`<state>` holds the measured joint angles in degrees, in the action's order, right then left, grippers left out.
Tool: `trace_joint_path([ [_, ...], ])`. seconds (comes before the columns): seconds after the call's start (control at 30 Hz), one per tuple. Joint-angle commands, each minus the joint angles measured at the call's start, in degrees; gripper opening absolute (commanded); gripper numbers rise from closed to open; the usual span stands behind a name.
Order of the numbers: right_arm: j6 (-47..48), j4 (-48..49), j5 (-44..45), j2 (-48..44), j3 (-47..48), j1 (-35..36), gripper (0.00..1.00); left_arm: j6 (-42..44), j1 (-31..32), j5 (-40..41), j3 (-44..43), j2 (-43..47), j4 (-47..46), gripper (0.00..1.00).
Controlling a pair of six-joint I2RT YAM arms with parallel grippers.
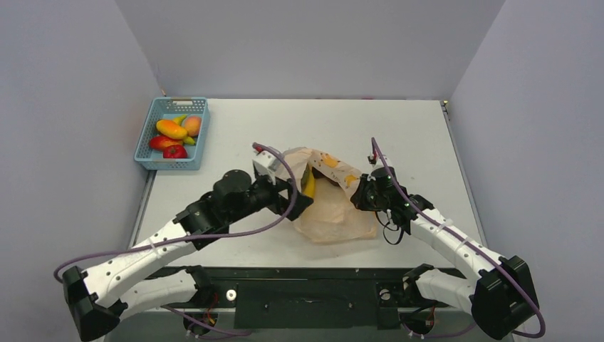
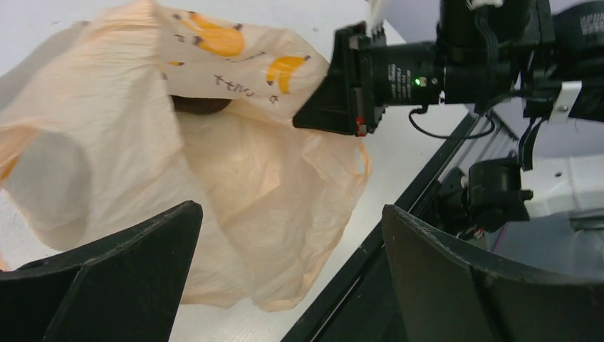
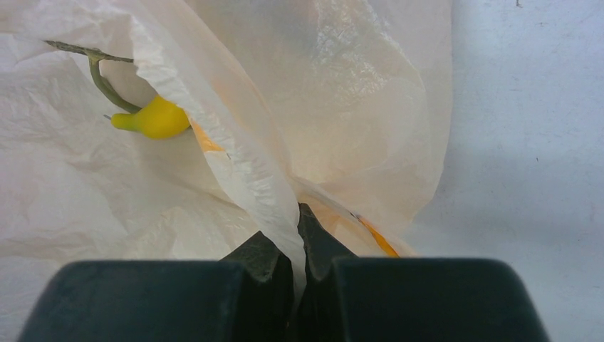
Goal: Take the fake fruits out of the plastic bag
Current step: Take out the fake fruit from the plastic bag.
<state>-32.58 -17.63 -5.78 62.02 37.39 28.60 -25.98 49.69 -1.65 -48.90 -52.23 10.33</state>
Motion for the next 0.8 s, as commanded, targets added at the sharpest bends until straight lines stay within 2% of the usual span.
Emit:
trace_joint_path([
  [0.0, -1.0, 1.7, 1.3, -2.0, 1.3, 0.5, 0.00, 9.6, 8.9, 10.9, -8.6, -7.5, 3.8, 0.97],
  [0.13, -1.1, 1.3, 1.7, -2.6, 1.2, 0.6, 0.00, 13.7, 12.7, 11.9, -12.7, -16.4, 6.1, 0.95],
  [0.5, -0.9, 0.8, 2.3, -3.6, -0.1, 0.6, 0.00, 14.6, 11.6, 9.8, -18.1, -32.3, 8.1, 0.92],
  [0.77, -1.3, 1.2, 1.7, -3.9, -0.5, 0.6, 0.00, 14.4, 10.2, 17.2, -19.6, -38.6, 8.7, 0.90],
])
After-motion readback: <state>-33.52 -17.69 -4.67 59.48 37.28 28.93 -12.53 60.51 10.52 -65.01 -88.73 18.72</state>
